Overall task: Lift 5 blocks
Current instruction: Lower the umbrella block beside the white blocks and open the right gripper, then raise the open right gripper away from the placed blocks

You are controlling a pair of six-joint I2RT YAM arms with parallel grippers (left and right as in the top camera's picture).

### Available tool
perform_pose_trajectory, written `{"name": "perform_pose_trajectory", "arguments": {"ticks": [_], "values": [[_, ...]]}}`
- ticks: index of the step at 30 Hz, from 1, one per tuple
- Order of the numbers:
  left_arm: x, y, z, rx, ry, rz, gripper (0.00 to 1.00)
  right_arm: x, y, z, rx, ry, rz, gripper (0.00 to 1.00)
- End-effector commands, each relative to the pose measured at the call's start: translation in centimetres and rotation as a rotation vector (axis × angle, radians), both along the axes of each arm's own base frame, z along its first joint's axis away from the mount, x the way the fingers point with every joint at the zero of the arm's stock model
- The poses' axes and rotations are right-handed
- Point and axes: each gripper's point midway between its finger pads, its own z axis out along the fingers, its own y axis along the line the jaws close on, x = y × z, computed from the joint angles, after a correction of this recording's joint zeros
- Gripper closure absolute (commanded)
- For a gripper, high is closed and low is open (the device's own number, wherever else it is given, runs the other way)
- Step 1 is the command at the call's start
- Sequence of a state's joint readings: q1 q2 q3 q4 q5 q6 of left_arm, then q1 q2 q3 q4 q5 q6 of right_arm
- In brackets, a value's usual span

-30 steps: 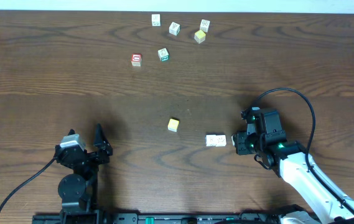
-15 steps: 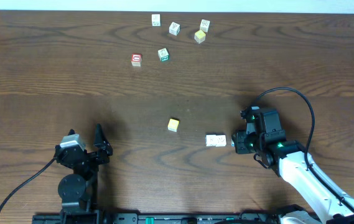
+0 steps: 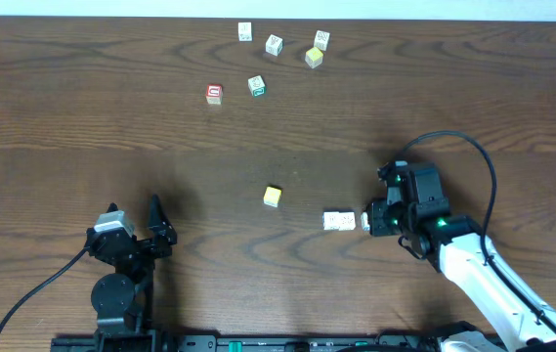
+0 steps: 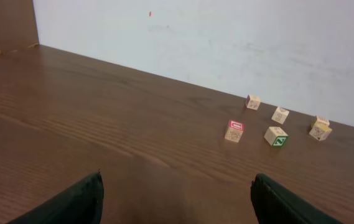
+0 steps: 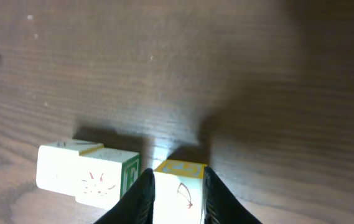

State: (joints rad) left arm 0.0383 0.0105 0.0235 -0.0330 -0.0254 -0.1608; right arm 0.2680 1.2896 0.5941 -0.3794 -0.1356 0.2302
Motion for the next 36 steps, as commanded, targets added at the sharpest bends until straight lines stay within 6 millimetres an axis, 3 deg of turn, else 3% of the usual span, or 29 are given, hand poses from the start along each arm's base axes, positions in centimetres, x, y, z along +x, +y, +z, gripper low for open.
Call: {"name": "perform_pose_trajectory", "arguments": {"ticks": [1,6,11,25,36], "values": [[-0.1,0.3,-1.8,-0.006,0.052,0.016,0.24,1.4,-0.4,1.7,-0.049,-0.033,-0.021,0.82],[-0.1,0.3,-1.8,-0.006,0.052,0.016,0.24,1.7,-2.4,2.3,-0.156,-0.032,-0.076,0.85],[-0.1,0.3,-1.8,-0.006,0.052,0.016,0.24,0.0,-3.7,1.5,-0.213,0.043,-0.108,0.95],[-0.1,0.3,-1.8,-0.006,0.052,0.016,0.24,-1.7,-3.0,0.5,-0.165,0.123,-0.095,0.98],[-0.1,0.3,-1.8,-0.006,0.052,0.017,0.24,-3.1,-3.4,-1.8,-0.184,0.182,-0.093,0.99]]}}
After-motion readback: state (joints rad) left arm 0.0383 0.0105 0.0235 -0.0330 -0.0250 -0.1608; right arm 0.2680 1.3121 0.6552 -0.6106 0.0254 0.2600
